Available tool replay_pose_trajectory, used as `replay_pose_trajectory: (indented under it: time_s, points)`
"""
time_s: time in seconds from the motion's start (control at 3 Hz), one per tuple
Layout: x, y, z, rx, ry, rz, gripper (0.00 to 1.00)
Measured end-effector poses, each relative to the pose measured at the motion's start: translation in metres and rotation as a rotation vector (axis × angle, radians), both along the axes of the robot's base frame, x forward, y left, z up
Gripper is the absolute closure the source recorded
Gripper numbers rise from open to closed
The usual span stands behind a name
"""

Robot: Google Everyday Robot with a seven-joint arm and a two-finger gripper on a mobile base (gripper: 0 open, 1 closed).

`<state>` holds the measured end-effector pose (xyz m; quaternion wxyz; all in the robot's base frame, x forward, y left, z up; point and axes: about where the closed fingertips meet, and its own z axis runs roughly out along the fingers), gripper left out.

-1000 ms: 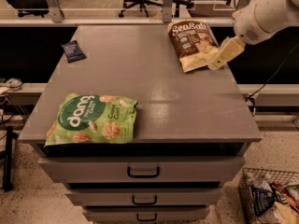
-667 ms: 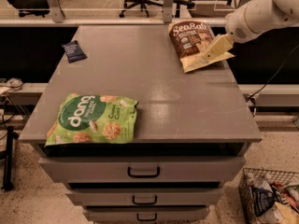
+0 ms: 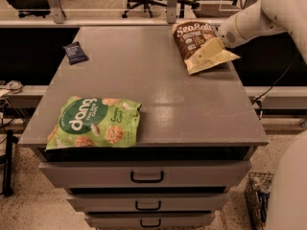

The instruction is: Move brown chip bag near rxbar blueberry

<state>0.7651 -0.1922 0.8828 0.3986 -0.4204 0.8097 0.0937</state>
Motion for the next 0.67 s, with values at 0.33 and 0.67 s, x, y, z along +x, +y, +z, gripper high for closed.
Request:
replay_pose_trajectory:
  time_s: [0.33,0.67]
  points:
    - [0.0061,0.0044,-0.0132,0.023,0.046,-0.013,0.11]
    - [0.0084,0.0037,-0.0191,0.030,0.069,-0.023,0.35]
